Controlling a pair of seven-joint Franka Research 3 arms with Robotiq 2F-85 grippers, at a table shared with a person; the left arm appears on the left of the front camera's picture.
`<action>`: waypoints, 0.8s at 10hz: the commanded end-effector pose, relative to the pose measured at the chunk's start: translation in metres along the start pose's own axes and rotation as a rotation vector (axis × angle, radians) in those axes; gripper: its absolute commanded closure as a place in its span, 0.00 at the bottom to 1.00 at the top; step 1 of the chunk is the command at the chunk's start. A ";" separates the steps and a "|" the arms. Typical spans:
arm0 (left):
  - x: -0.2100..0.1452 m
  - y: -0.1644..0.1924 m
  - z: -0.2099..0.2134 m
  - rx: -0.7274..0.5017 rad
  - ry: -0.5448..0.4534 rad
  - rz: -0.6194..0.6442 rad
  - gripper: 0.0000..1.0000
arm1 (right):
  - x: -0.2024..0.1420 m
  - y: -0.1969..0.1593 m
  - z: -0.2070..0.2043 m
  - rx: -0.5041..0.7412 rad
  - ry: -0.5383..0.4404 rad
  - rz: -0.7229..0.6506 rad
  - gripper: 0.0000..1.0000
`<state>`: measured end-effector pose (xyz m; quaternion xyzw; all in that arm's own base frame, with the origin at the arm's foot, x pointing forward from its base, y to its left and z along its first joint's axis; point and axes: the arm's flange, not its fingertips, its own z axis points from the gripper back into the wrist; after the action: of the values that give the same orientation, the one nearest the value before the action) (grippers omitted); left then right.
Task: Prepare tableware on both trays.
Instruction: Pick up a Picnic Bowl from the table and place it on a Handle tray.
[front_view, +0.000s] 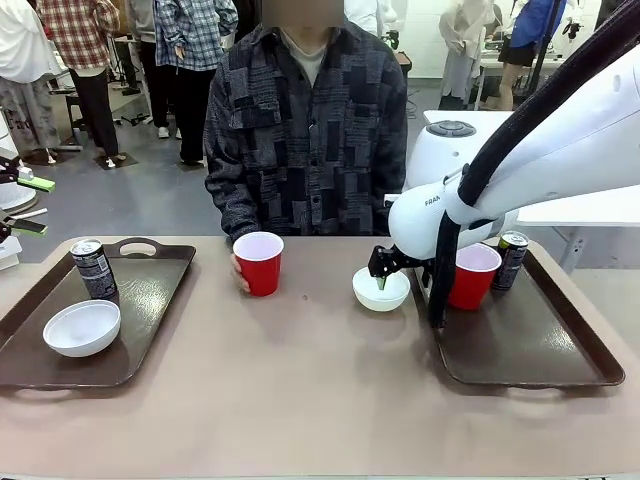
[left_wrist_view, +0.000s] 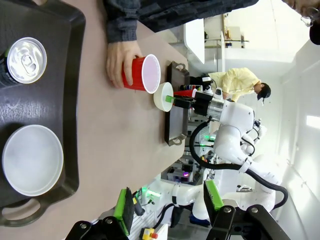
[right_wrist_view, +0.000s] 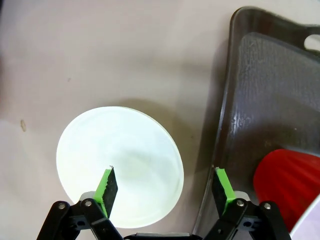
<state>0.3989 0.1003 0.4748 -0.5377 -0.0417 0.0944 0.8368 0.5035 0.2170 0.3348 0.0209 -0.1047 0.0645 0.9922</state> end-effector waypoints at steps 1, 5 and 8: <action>0.001 -0.003 0.002 -0.021 0.001 0.004 0.25 | 0.001 0.005 -0.008 0.018 -0.022 -0.015 0.20; 0.001 -0.003 0.002 -0.021 0.001 0.004 0.25 | 0.001 0.006 -0.009 0.018 -0.020 -0.012 0.60; 0.001 -0.003 0.002 -0.021 0.001 0.004 0.25 | 0.000 0.007 -0.008 0.017 -0.017 -0.009 0.83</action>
<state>0.3989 0.1003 0.4747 -0.5377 -0.0417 0.0944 0.8368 0.5038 0.2215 0.3298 0.0253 -0.1078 0.0675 0.9916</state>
